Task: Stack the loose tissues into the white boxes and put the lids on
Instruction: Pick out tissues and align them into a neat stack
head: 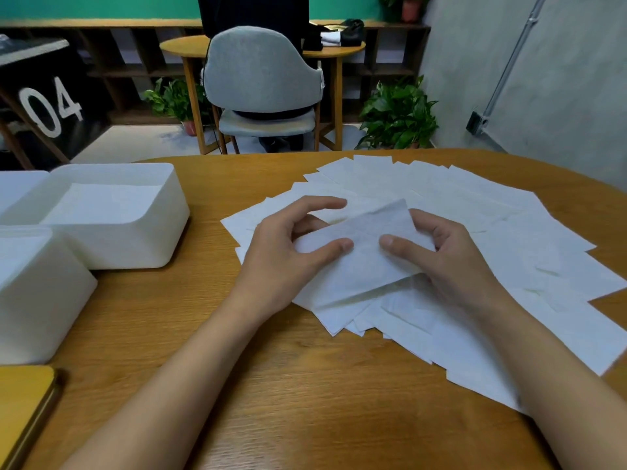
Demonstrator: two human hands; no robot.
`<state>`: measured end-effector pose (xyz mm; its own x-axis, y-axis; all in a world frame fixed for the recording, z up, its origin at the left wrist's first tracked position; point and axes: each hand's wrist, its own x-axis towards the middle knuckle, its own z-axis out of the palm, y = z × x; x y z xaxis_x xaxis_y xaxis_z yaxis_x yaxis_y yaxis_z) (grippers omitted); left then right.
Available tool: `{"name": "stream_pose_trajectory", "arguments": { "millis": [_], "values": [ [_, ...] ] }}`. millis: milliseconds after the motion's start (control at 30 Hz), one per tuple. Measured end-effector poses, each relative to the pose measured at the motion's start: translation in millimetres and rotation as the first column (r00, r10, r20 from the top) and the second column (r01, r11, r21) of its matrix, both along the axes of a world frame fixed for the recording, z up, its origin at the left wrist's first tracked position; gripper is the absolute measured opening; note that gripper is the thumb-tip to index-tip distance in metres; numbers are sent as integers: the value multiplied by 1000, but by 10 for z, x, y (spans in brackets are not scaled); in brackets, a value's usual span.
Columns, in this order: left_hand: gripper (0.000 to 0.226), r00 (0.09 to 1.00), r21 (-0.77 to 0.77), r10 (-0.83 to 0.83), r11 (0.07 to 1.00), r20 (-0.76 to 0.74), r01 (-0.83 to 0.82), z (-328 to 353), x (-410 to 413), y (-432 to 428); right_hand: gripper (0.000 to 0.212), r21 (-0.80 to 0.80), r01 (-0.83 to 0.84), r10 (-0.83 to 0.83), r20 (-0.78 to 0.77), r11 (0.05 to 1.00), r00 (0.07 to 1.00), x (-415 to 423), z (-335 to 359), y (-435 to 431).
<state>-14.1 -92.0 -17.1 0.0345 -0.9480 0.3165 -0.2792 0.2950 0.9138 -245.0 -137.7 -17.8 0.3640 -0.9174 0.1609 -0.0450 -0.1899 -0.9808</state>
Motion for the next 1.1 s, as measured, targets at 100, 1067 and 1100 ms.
{"name": "stream_pose_trajectory", "arguments": {
  "millis": [100,1067,1100],
  "values": [
    [42,1000,16,18,1000,15,-18,1,-15,9,42,-79,-44,36,-96,996,995,55,-4,50],
    [67,906,-57,15,998,423,10,-221,11,-43,32,-205,259,-278,-67,944,958,-41,-44,-93],
    [63,868,-52,-27,997,496,61,-245,7,-49,33,-202,259,-277,-68,945,958,-44,-44,-95]
  ]
}}
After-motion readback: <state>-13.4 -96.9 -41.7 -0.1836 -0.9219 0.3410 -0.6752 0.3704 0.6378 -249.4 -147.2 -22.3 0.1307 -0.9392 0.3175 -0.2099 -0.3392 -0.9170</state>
